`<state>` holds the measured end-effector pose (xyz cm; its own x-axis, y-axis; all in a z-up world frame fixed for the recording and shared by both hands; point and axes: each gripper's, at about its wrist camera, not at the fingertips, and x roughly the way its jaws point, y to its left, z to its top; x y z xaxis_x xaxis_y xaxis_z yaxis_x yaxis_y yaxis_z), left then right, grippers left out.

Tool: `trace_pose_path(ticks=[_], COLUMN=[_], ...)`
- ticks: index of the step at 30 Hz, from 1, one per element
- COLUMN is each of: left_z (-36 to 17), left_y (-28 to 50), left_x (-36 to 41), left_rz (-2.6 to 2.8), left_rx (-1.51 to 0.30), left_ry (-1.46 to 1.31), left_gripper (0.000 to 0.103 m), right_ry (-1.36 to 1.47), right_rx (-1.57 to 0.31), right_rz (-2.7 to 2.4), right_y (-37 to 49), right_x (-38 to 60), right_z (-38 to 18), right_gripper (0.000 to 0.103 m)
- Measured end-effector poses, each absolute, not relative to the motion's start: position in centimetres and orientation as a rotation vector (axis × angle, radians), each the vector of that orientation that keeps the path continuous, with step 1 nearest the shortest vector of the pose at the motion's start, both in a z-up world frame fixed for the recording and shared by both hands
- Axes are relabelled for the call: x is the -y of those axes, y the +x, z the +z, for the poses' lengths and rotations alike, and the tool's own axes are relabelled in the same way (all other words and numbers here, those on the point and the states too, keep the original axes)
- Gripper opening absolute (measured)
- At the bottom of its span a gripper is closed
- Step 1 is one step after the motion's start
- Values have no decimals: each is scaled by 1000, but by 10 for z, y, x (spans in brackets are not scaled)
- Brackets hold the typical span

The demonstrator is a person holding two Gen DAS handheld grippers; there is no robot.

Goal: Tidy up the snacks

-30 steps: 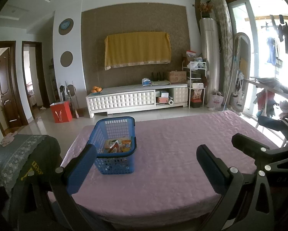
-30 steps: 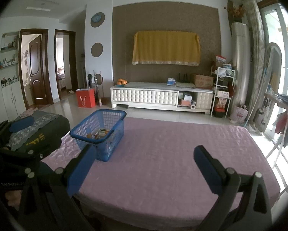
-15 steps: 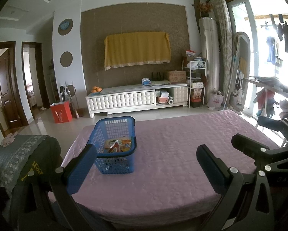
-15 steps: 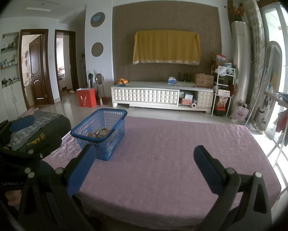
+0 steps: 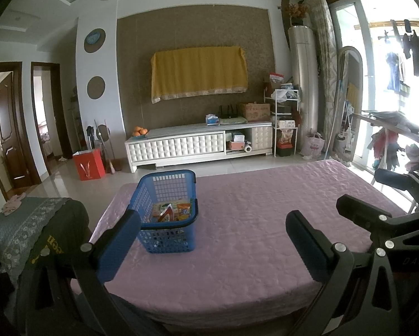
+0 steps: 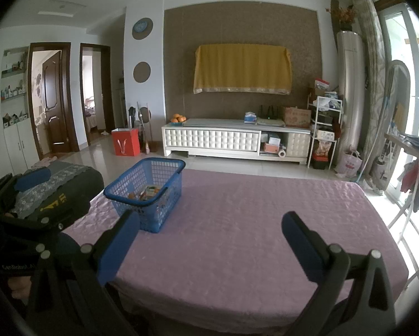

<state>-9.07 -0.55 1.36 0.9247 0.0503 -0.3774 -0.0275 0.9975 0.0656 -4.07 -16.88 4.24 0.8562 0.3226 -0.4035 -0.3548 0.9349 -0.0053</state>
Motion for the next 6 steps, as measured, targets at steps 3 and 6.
trace_pose_path(ticks=[3,6], left_z=[15,16], left_y=[-93,-93], left_x=[4,-1], left_rz=[33,30], left_rx=[-386,-385], left_ry=[57,58], left_gripper=[103,103], right_ry=[-80,-79], right_rx=[-406,-406], right_rz=[355,354], right_y=[-45,-46], right_x=[169,170], right_z=[40,40], right_gripper=[103,103])
